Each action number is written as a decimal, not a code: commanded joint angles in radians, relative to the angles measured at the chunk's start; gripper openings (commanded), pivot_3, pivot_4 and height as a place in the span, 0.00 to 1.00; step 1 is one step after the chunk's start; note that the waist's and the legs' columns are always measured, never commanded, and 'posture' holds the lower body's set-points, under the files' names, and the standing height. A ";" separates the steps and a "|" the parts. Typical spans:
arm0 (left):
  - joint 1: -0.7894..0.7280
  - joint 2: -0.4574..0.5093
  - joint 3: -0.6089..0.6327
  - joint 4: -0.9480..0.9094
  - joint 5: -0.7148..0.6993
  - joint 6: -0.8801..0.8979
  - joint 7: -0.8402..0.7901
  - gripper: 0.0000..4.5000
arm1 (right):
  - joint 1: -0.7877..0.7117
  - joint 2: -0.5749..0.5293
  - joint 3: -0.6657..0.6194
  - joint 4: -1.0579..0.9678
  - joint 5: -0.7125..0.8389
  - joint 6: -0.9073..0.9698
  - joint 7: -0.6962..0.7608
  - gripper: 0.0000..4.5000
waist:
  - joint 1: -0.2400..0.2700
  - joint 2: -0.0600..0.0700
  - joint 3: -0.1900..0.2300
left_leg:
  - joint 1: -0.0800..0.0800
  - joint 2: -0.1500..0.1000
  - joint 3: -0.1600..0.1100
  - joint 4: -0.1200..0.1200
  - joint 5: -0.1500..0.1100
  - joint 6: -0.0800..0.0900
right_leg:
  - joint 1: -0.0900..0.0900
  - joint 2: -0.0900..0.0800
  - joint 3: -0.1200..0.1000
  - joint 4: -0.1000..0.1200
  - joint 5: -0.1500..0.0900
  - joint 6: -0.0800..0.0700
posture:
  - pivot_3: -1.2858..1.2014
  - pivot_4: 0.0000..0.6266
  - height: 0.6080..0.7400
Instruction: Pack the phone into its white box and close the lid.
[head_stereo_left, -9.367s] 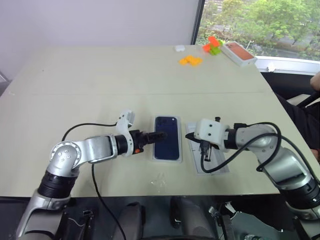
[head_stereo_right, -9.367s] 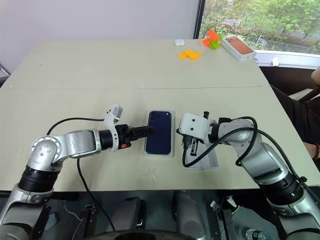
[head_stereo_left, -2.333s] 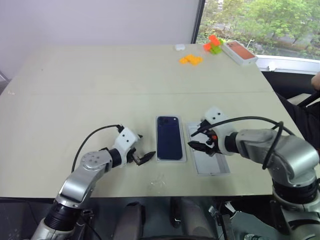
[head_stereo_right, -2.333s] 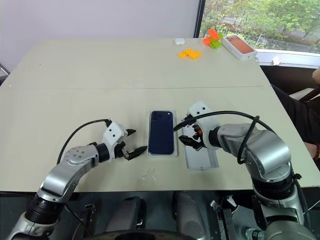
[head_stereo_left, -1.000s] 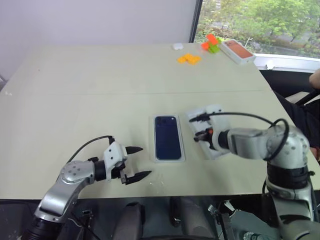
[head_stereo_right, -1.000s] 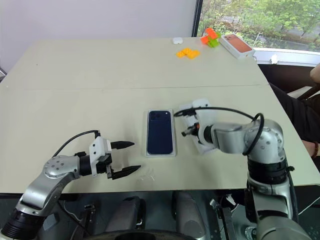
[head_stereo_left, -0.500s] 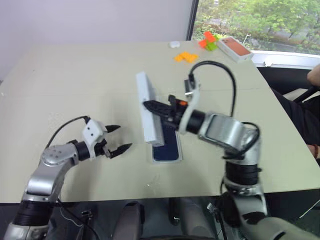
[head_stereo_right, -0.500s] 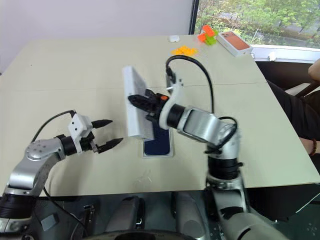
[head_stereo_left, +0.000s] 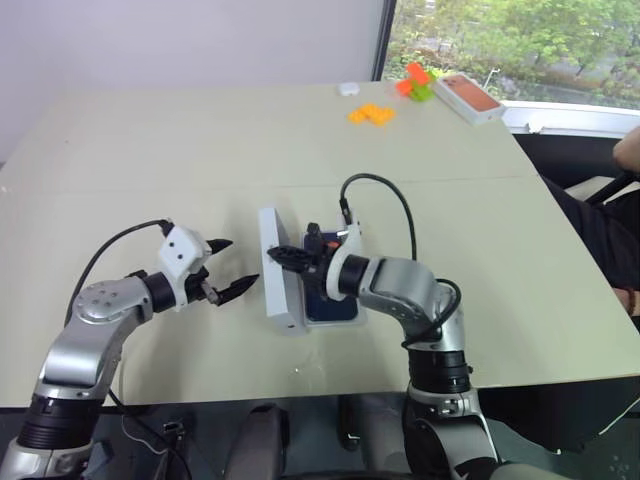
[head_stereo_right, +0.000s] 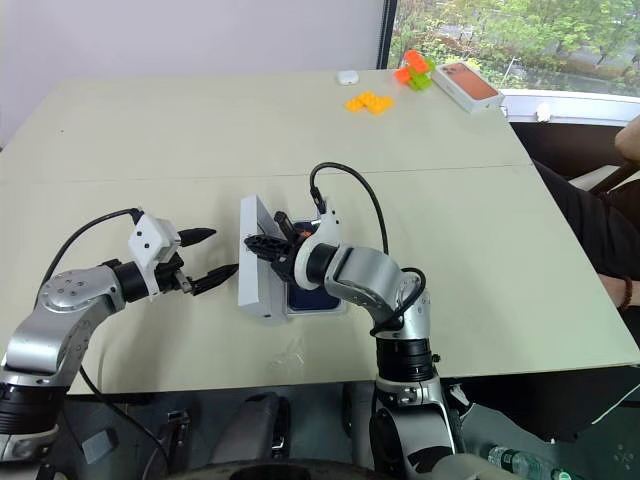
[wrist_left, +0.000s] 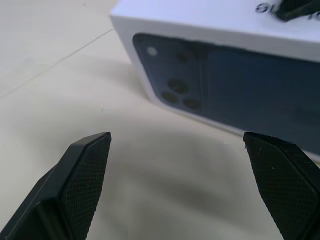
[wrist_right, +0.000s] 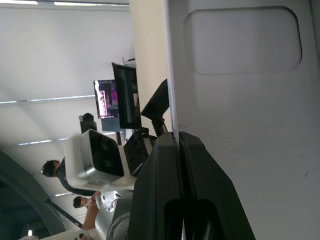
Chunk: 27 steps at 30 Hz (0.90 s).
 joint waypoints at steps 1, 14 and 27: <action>-0.021 -0.006 -0.005 -0.043 -0.011 0.021 0.011 1.00 | -0.040 0.000 -0.016 0.003 0.023 -0.010 0.006 0.13 | 0.000 0.000 0.000 | 0.000 0.000 0.000 0.000 0.000 0.000 | 0.000 0.001 0.000 0.000 0.000 0.000 | 0.52 0.24 1.00; -0.079 -0.108 -0.113 -0.027 0.006 0.001 0.010 1.00 | -0.107 -0.525 0.029 -0.198 -0.130 0.126 0.377 0.89 | 0.005 0.000 0.000 | -0.001 0.000 0.009 0.000 -0.001 0.003 | -0.001 0.002 0.004 -0.002 0.001 -0.001 | 0.52 0.24 1.00; -0.095 -0.244 -0.086 0.020 -0.023 -0.030 0.081 1.00 | -0.107 -0.862 0.116 -0.337 -0.731 0.076 0.857 0.89 | 0.009 0.000 0.000 | 0.000 0.000 0.011 0.000 -0.002 0.003 | -0.001 0.004 0.006 -0.001 0.000 0.001 | 0.52 0.24 1.00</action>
